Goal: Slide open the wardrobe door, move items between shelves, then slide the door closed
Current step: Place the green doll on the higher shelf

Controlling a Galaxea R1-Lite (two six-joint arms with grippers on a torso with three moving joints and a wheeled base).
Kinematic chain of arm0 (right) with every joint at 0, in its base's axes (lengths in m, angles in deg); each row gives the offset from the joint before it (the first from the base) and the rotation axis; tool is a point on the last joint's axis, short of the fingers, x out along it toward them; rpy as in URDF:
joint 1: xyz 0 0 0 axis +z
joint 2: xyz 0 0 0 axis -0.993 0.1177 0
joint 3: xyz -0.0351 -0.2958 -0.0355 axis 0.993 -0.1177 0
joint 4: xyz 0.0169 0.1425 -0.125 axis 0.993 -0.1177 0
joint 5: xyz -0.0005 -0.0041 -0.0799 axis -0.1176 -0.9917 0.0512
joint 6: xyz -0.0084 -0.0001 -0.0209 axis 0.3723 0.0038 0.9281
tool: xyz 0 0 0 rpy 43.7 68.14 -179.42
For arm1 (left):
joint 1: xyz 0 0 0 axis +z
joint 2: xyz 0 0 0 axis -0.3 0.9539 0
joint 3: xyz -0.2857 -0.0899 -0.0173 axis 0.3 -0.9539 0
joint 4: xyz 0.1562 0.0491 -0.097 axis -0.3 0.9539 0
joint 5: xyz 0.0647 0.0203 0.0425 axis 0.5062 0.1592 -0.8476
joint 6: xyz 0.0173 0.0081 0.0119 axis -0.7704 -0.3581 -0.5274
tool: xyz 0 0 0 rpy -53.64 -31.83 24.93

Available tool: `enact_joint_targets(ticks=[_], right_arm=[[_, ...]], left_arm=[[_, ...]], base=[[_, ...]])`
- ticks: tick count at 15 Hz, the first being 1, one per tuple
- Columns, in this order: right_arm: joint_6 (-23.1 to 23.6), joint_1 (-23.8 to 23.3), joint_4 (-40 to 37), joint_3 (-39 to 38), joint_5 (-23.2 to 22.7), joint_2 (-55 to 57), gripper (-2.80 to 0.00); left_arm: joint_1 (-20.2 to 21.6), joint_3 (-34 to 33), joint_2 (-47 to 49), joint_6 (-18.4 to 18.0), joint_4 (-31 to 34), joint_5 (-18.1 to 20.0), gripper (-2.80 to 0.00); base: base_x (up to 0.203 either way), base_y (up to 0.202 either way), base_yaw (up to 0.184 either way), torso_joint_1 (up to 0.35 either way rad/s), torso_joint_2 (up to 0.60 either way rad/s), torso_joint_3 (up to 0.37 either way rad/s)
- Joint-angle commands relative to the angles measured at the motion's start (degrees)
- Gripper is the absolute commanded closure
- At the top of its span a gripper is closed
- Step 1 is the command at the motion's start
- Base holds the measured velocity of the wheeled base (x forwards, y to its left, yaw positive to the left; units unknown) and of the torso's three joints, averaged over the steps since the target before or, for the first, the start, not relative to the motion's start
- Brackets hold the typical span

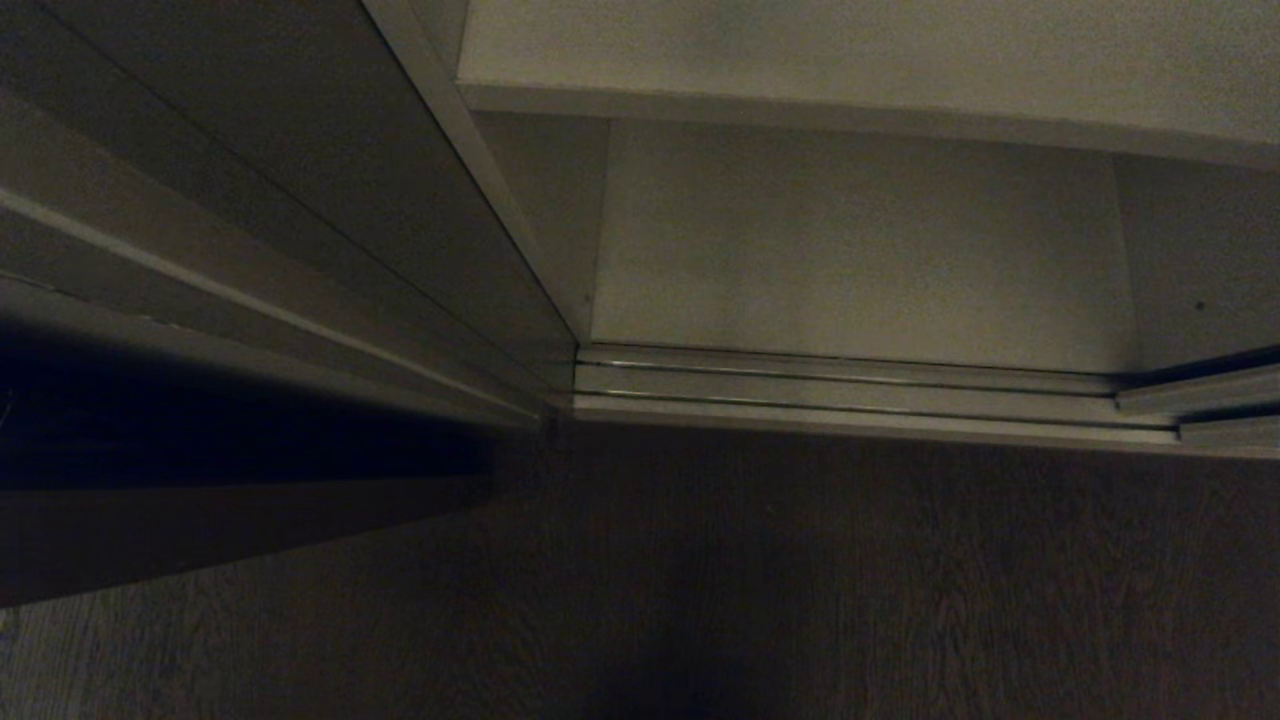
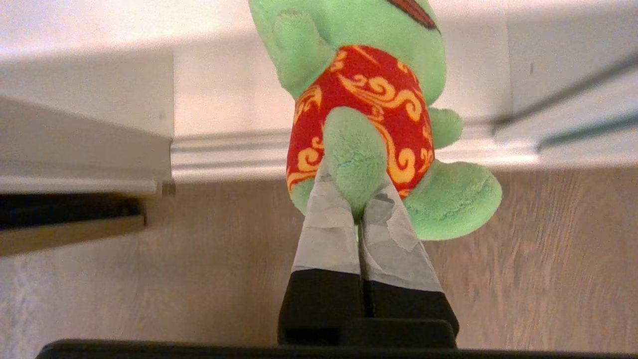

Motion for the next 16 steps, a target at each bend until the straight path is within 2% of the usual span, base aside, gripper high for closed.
enact_joint_targets(ticks=[1, 4, 8, 12, 16], right_arm=[[0.1, -0.3, 3.9, 3.1, 0.3, 7.9, 0.0], [0.7, -0.4, 16.9, 4.1, 2.4, 15.7, 0.0], [5.2, -0.9, 30.4, 5.3, 7.3, 27.2, 0.0], [7.1, -1.5, 37.9, 8.2, 12.0, 35.7, 0.0], [9.2, -1.8, 40.3, 10.9, 12.8, 37.9, 0.0]], left_arm=[[0.0, 0.0, 0.0, 0.0, 0.0, 0.0, 0.0], [0.0, 0.0, 0.0, 0.0, 0.0, 0.0, 0.0], [0.0, 0.0, 0.0, 0.0, 0.0, 0.0, 0.0], [0.0, 0.0, 0.0, 0.0, 0.0, 0.0, 0.0], [0.0, 0.0, 0.0, 0.0, 0.0, 0.0, 0.0]], base=[[0.0, 0.0, 0.0, 0.0, 0.0, 0.0], [0.0, 0.0, 0.0, 0.0, 0.0, 0.0], [0.0, 0.0, 0.0, 0.0, 0.0, 0.0], [0.0, 0.0, 0.0, 0.0, 0.0, 0.0], [0.0, 0.0, 0.0, 0.0, 0.0, 0.0]])
